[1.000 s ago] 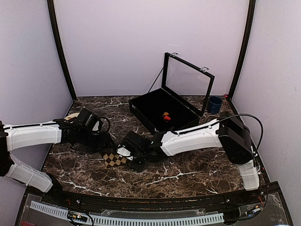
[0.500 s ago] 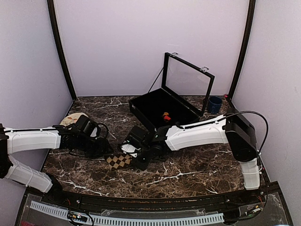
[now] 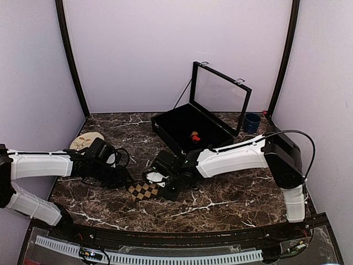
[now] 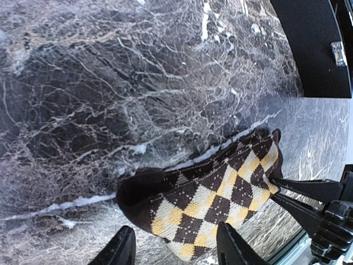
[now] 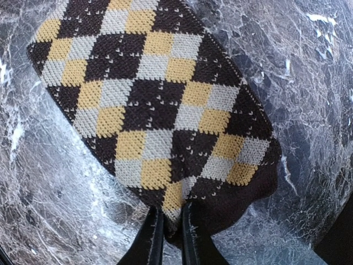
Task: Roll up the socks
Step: Pick up the sock from the center of the board.
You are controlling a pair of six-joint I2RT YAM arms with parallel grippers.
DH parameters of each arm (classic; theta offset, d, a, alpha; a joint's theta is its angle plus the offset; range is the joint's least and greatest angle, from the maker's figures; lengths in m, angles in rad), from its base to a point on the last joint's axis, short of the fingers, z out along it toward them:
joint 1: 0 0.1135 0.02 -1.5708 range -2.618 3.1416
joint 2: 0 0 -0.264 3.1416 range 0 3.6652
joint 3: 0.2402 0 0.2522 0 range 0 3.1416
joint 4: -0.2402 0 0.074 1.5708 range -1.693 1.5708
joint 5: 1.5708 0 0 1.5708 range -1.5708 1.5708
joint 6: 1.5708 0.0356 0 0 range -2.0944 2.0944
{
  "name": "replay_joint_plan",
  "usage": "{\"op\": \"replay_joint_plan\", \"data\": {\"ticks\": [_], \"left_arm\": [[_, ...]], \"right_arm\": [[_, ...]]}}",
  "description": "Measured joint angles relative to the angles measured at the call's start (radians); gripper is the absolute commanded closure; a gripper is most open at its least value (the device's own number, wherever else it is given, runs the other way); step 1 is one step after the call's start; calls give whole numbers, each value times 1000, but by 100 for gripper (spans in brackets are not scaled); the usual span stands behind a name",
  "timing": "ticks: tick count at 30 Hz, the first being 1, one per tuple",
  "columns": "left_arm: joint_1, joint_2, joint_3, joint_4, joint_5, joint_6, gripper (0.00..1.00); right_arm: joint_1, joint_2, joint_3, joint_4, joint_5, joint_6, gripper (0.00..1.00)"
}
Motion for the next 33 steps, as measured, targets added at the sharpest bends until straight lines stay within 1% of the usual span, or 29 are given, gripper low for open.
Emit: {"op": "replay_joint_plan", "data": {"ticks": [5, 14, 20, 21, 23, 25, 26, 27, 29, 33], "left_arm": [[0, 34, 0, 1, 16, 25, 47], [0, 79, -4, -4, 20, 46, 41], [0, 114, 5, 1, 11, 49, 43], [0, 121, 10, 1, 8, 50, 45], [0, 139, 23, 6, 2, 52, 53], [0, 159, 34, 16, -1, 56, 64], [0, 168, 37, 22, -2, 59, 71], [1, 177, 42, 24, -3, 62, 75], [1, 190, 45, 29, -3, 67, 81], [2, 200, 45, 36, 0, 80, 88]], "right_arm": [[0, 0, 0, 5, -2, 0, 87], [0, 0, 0, 8, -2, 0, 85], [-1, 0, 0, 8, -5, 0, 85], [-1, 0, 0, 8, -5, 0, 85], [-1, 0, 0, 8, -6, 0, 85], [-1, 0, 0, 8, -6, 0, 85], [-1, 0, 0, 8, -6, 0, 85], [-1, 0, 0, 8, -5, 0, 85], [-1, 0, 0, 8, -6, 0, 85], [-1, 0, 0, 9, -5, 0, 85]]}}
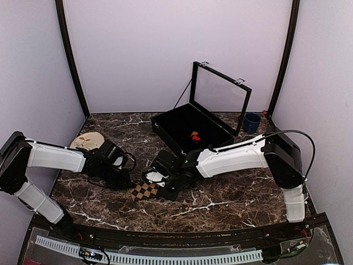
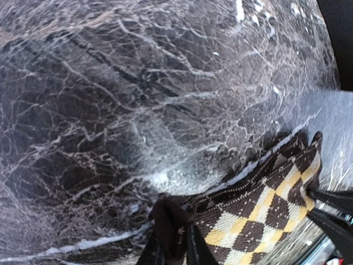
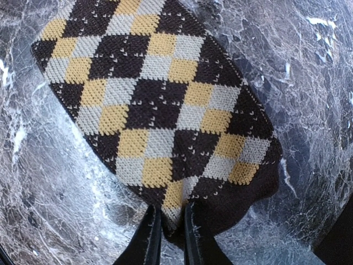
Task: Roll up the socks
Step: Pick up the sock from the center of the board.
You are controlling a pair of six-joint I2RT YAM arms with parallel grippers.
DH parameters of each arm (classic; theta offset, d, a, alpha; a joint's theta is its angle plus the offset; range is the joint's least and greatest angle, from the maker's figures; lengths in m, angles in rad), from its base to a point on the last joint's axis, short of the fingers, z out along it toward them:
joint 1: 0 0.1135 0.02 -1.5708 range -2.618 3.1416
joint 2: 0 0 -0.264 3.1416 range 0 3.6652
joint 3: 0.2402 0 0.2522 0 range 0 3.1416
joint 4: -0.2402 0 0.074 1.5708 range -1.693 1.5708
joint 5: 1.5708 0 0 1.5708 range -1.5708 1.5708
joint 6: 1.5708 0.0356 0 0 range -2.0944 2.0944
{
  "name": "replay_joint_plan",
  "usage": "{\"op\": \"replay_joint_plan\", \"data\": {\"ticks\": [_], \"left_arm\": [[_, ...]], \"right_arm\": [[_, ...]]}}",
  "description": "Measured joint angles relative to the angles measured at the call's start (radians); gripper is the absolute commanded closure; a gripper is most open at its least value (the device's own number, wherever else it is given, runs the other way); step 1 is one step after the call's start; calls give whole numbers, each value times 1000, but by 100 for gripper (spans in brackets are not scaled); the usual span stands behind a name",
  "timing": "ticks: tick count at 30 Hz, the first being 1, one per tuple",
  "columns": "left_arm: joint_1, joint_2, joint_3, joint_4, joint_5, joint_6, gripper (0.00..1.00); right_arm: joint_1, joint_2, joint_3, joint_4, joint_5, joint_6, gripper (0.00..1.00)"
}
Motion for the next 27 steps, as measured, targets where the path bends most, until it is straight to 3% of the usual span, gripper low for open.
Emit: {"op": "replay_joint_plan", "data": {"ticks": [4, 10, 20, 27], "left_arm": [[0, 2, 0, -1, 0, 3, 100], [0, 2, 15, -26, 1, -2, 100], [0, 28, 103, -158, 26, -29, 100], [0, 52, 119, -207, 77, -83, 100]], "right_arm": [[-1, 0, 0, 3, 0, 0, 78], [-6, -2, -14, 23, 10, 12, 48], [9, -59, -68, 87, 62, 47, 43], [99, -95, -109, 196, 155, 47, 43]]}}
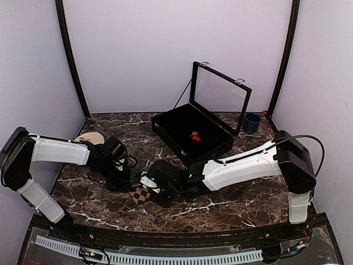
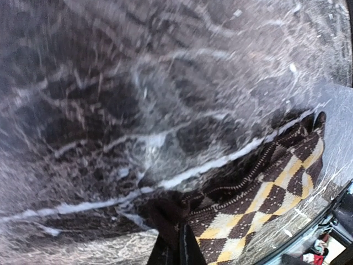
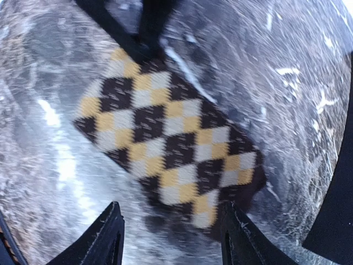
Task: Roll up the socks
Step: Pick up the sock from the center of the board.
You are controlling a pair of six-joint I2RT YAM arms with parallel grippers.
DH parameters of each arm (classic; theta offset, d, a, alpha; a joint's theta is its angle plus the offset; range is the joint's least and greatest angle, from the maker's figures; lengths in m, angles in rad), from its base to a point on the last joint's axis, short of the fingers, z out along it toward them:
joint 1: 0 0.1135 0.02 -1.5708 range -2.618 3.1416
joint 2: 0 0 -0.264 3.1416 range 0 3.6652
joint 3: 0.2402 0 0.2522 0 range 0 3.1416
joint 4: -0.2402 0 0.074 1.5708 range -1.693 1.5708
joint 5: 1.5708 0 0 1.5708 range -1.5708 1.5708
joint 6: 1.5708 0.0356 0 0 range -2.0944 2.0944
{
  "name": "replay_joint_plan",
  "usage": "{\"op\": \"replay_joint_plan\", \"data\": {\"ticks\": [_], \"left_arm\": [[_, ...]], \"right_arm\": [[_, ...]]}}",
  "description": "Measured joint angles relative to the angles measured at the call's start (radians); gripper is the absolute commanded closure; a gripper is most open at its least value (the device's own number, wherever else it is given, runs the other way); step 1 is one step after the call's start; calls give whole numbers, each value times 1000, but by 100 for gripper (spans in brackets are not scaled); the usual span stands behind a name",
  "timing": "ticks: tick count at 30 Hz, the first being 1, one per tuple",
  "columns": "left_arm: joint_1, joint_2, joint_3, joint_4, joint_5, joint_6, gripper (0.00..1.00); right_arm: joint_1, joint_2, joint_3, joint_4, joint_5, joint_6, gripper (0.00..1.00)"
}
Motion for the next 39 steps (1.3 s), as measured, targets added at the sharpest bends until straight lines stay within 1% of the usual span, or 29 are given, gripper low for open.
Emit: {"op": "replay_joint_plan", "data": {"ticks": [9, 14, 24, 28, 30, 32, 35, 38, 39], "left_arm": [[0, 24, 15, -39, 73, -67, 100], [0, 26, 30, -54, 98, -82, 100], [0, 26, 49, -94, 113, -88, 100], [0, 26, 49, -100, 114, -88, 100], [0, 26, 49, -101, 116, -88, 100], [0, 26, 49, -101, 116, -88, 100], [0, 26, 49, -101, 116, -88, 100], [0, 26, 49, -101, 116, -88, 100], [0, 26, 49, -101, 116, -87, 100]], "right_arm": [[104, 5, -29, 130, 76, -32, 43], [138, 56, 10, 165, 110, -65, 42], [151, 174, 70, 189, 164, -103, 41], [150, 195, 89, 196, 190, -116, 43], [150, 199, 89, 198, 200, -121, 45], [150, 203, 92, 200, 209, -127, 49], [150, 212, 104, 201, 220, -135, 61], [150, 216, 106, 203, 228, -143, 70], [150, 217, 107, 204, 232, -145, 72]]}}
